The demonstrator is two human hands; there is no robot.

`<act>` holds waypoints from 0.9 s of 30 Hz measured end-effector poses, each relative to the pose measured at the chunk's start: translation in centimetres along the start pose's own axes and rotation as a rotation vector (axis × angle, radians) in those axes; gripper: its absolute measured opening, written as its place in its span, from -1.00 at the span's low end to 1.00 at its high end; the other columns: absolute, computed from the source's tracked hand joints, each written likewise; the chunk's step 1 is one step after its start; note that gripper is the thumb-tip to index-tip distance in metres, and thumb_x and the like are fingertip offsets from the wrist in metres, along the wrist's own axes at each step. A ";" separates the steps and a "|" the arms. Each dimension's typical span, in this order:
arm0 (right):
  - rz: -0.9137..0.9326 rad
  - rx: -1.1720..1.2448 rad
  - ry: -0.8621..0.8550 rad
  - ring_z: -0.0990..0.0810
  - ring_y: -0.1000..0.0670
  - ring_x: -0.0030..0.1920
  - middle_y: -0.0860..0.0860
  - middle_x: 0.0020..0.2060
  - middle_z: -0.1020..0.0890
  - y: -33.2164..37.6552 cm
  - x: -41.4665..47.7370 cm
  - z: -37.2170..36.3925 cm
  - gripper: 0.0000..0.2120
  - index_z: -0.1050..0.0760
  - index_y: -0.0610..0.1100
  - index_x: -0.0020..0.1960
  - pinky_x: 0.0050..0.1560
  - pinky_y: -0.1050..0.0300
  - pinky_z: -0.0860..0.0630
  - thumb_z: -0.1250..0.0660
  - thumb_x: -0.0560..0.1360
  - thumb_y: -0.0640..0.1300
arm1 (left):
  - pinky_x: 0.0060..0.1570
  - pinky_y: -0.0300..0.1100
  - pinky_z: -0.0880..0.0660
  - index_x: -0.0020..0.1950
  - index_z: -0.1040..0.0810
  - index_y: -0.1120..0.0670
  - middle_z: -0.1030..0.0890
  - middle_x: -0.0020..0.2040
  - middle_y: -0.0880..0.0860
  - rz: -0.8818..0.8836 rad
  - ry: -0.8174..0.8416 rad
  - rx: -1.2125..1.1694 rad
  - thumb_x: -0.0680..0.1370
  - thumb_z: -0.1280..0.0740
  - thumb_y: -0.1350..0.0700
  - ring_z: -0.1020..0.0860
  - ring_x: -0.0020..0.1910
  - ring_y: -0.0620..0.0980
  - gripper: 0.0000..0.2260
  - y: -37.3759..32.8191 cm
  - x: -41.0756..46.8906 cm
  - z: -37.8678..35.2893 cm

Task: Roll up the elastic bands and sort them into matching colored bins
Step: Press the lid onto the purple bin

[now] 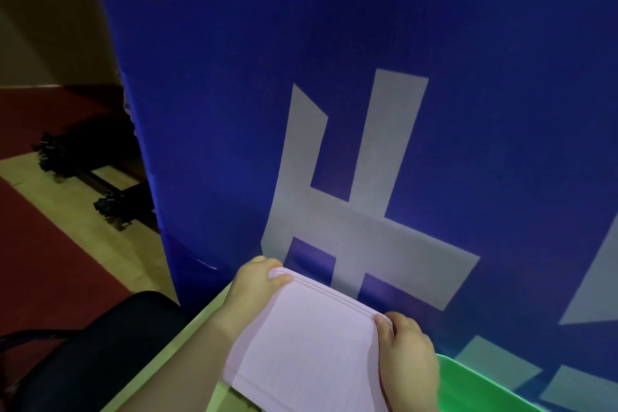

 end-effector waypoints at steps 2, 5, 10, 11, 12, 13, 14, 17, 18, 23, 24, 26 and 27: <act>-0.004 0.009 -0.019 -0.51 -0.10 -0.02 0.01 0.05 -0.60 -0.1 0.0 -0.1 -0.79 -0.56 0.03 0.03 0.03 0.05 -0.43 -0.18 0.54 0.04 | -0.32 -0.36 -0.33 -0.08 -0.56 0.10 -0.50 -0.10 0.00 0.014 0.029 0.073 0.50 -0.29 0.02 -0.48 -0.18 -0.04 -0.83 -0.1 0.2 -0.2; -0.011 0.017 -0.027 -0.52 -0.09 -0.02 0.02 0.04 -0.61 -0.2 0.0 0.0 -0.79 -0.57 0.03 0.03 0.01 0.07 -0.43 -0.20 0.54 0.03 | -0.29 -0.39 -0.33 -0.04 -0.58 0.13 -0.50 -0.06 0.02 -0.002 -0.002 0.039 0.51 -0.29 0.04 -0.48 -0.15 -0.03 -0.82 0.0 0.5 -0.6; -0.021 0.035 -0.017 -0.51 -0.09 -0.05 0.01 0.01 -0.62 0.0 0.0 0.1 -0.81 -0.58 0.05 0.00 -0.01 0.08 -0.43 -0.21 0.53 0.02 | -0.06 -0.18 -0.44 -0.03 -0.61 0.19 -0.56 -0.02 0.08 0.001 -0.016 0.008 0.51 -0.32 0.06 -0.54 -0.04 0.06 -0.79 -0.1 0.6 -0.5; -0.017 0.038 -0.015 -0.50 -0.10 -0.07 0.00 0.00 -0.62 0.1 0.0 0.2 -0.82 -0.58 0.05 -0.01 -0.06 0.09 -0.40 -0.21 0.53 0.01 | -0.05 -0.16 -0.45 -0.05 -0.62 0.18 -0.58 -0.04 0.08 0.005 -0.011 -0.010 0.50 -0.33 0.06 -0.54 -0.05 0.06 -0.80 -0.1 0.6 -0.5; -0.013 0.035 -0.009 -0.47 -0.10 -0.09 0.00 -0.01 -0.61 0.2 0.0 0.4 -0.82 -0.59 0.04 -0.03 -0.10 0.11 -0.36 -0.21 0.53 0.00 | -0.08 -0.18 -0.45 -0.08 -0.62 0.16 -0.59 -0.06 0.07 0.011 -0.007 -0.025 0.50 -0.33 0.06 -0.54 -0.07 0.05 -0.82 0.0 0.7 -0.6; -0.007 0.031 -0.005 -0.44 -0.09 -0.12 -0.01 -0.03 -0.62 0.3 0.0 0.5 -0.82 -0.59 0.03 -0.04 -0.13 0.12 -0.32 -0.21 0.53 0.00 | -0.13 -0.24 -0.43 -0.11 -0.62 0.12 -0.59 -0.08 0.04 0.018 -0.006 -0.039 0.49 -0.34 0.06 -0.54 -0.09 0.02 -0.85 0.1 0.7 -0.6; 0.000 0.031 -0.002 -0.42 -0.08 -0.15 -0.02 -0.05 -0.62 0.4 0.0 0.7 -0.82 -0.60 0.02 -0.06 -0.14 0.12 -0.30 -0.22 0.54 -0.01 | -0.20 -0.33 -0.40 -0.15 -0.61 0.07 -0.58 -0.09 0.02 0.024 -0.008 -0.050 0.49 -0.34 0.07 -0.53 -0.10 -0.02 -0.90 0.2 0.8 -0.7; 0.007 0.046 -0.001 -0.42 -0.09 -0.17 -0.06 -0.12 -0.62 0.3 0.1 0.7 -0.81 -0.61 -0.04 -0.13 -0.17 0.10 -0.34 -0.24 0.53 -0.04 | -0.27 -0.42 -0.33 -0.22 -0.55 -0.04 -0.57 -0.10 -0.02 0.024 -0.023 -0.046 0.48 -0.33 0.07 -0.52 -0.13 -0.06 -0.92 0.2 0.9 -0.9; 0.004 0.042 0.003 -0.44 -0.10 -0.16 -0.06 -0.14 -0.62 0.2 0.1 0.7 -0.81 -0.60 -0.05 -0.14 -0.16 0.09 -0.36 -0.25 0.53 -0.04 | -0.27 -0.41 -0.34 -0.21 -0.55 -0.04 -0.56 -0.09 -0.01 0.025 -0.022 -0.039 0.48 -0.33 0.07 -0.52 -0.13 -0.06 -0.92 0.1 1.0 -0.9; -0.029 0.072 -0.019 -0.51 -0.15 -0.11 -0.11 -0.15 -0.62 -0.3 0.2 0.5 -0.81 -0.62 -0.14 -0.14 -0.11 0.07 -0.39 -0.30 0.50 -0.05 | -0.17 -0.28 -0.35 -0.04 -0.62 0.00 -0.51 -0.03 -0.01 0.033 0.008 0.033 0.50 -0.31 0.02 -0.50 -0.10 -0.03 -0.87 0.1 1.7 -1.5; -0.036 0.076 -0.022 -0.52 -0.15 -0.11 -0.11 -0.15 -0.63 -0.3 0.2 0.5 -0.80 -0.62 -0.15 -0.14 -0.11 0.07 -0.40 -0.30 0.50 -0.05 | -0.17 -0.27 -0.35 -0.04 -0.62 -0.01 -0.50 -0.03 0.00 0.039 0.011 0.048 0.50 -0.30 0.00 -0.50 -0.11 -0.03 -0.86 0.1 1.8 -1.6; -0.036 0.080 -0.032 -0.53 -0.13 -0.12 -0.11 -0.15 -0.64 -0.3 0.2 0.5 -0.80 -0.62 -0.15 -0.14 -0.09 0.06 -0.43 -0.30 0.50 -0.04 | -0.20 -0.26 -0.34 -0.05 -0.60 -0.01 -0.48 -0.02 0.00 0.054 0.017 0.069 0.51 -0.28 -0.01 -0.49 -0.12 -0.02 -0.86 0.1 1.9 -1.8; -0.033 0.063 -0.040 -0.54 -0.11 -0.10 -0.08 -0.13 -0.64 -0.3 0.2 0.5 -0.80 -0.63 -0.11 -0.12 -0.07 0.07 -0.43 -0.29 0.50 -0.02 | -0.21 -0.26 -0.34 -0.05 -0.59 0.00 -0.47 -0.02 0.00 0.060 0.019 0.079 0.52 -0.27 -0.01 -0.49 -0.12 -0.02 -0.86 0.0 1.9 -1.8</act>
Point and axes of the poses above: each hand's wrist, its own x-axis towards the middle knuckle, its own z-axis out of the back of the hand, y = z × x, the point moved 1 cm from there along x, towards the middle knuckle
